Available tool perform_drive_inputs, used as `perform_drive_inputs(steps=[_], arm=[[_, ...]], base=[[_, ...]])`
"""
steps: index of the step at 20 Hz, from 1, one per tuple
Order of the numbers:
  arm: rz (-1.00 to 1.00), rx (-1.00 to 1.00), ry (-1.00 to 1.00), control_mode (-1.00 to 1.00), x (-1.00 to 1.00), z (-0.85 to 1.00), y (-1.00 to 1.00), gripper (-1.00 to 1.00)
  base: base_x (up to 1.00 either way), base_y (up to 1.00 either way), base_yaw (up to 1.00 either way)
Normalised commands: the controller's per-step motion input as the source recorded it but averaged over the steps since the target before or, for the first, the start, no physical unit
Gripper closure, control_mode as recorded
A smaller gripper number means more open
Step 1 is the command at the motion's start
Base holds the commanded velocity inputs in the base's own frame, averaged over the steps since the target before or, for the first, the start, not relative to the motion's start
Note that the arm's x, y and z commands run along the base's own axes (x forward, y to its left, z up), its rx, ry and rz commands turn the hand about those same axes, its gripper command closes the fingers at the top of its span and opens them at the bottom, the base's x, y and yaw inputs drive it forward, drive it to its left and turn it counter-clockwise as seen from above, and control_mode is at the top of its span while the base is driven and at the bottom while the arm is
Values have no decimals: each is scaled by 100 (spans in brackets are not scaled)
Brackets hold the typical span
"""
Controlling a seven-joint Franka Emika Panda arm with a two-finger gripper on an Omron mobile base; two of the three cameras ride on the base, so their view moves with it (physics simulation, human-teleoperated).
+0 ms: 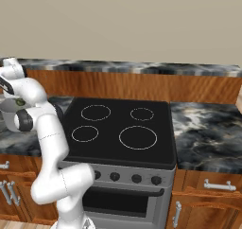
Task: Turn on the sink faucet. Then move the avocado from the counter to the sink. Turn off the sink. Move the vegetable from the sink to the pot next to the stove. Finally move the pot to the rear left burner.
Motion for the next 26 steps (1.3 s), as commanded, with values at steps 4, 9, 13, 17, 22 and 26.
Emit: perform_drive_inputs(steps=[4,9,13,17,22,26], arm=[[0,3,-12,-100,-48,0,-10,-100],[0,2,-11,-100,-14,-10,-45,-100],[0,1,-3,-100,0,0,-80,-100],[1,0,-2,-100,-8,0,-85,-100],[1,0,-5,-100,-38,4,-80,-100],[0,3,-5,-100,-66,12,-67,-100]], base=[[0,0,0],[0,0,0],[0,0,0],[0,0,0],[0,0,0],[0,0,0]])
